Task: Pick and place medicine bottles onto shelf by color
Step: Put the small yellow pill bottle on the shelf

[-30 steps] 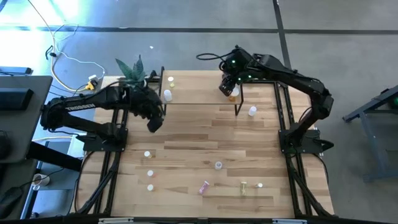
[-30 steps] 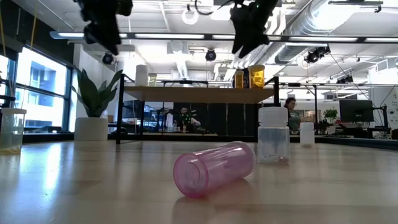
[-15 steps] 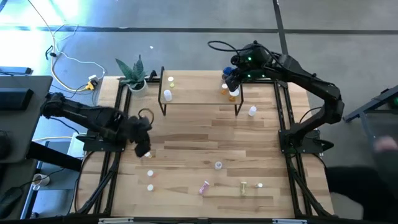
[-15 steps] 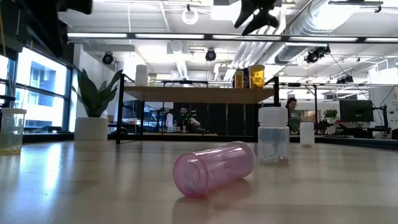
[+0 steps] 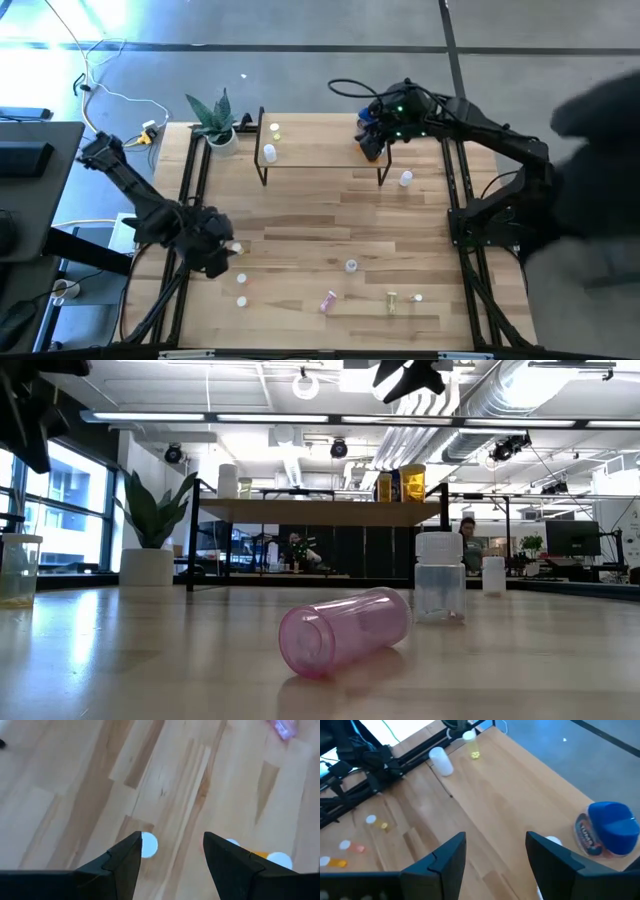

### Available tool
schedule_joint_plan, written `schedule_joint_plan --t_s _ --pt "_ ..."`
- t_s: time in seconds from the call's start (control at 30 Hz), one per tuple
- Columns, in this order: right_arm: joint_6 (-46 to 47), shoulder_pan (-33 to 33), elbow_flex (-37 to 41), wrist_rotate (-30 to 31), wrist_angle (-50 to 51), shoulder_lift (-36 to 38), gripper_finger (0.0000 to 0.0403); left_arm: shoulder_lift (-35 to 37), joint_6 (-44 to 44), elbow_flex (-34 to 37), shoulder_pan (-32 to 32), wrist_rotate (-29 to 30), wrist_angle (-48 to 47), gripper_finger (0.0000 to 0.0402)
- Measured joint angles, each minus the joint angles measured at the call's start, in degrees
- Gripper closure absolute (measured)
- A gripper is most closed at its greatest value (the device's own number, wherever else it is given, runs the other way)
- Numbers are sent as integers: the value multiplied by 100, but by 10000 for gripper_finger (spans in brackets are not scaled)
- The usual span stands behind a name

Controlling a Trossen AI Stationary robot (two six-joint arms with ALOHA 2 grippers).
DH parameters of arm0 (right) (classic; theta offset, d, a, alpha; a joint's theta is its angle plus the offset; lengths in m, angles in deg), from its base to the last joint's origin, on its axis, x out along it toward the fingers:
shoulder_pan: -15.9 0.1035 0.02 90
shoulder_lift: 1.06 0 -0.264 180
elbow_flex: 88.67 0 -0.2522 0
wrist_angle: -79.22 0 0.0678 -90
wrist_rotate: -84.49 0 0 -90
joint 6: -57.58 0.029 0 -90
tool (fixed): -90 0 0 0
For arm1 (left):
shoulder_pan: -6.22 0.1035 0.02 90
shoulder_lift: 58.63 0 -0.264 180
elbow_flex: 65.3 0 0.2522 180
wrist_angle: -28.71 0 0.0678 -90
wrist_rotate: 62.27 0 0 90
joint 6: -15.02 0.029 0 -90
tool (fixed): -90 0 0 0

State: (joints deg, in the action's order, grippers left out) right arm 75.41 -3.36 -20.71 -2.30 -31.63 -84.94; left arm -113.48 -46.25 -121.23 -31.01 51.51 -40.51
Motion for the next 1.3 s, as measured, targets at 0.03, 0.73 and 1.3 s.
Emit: schedule_joint_plan --t_s 0.03,0.73,1.3 --pt "22 30 0 2 1 0 206 0 -60 32 -123 136 -2 202" --pt "22 332 0 2 1 -2 206 -603 -1067 688 -630 407 293 202" --pt "15 332 2 4 3 -2 206 -1430 -1506 688 -240 524 527 202"
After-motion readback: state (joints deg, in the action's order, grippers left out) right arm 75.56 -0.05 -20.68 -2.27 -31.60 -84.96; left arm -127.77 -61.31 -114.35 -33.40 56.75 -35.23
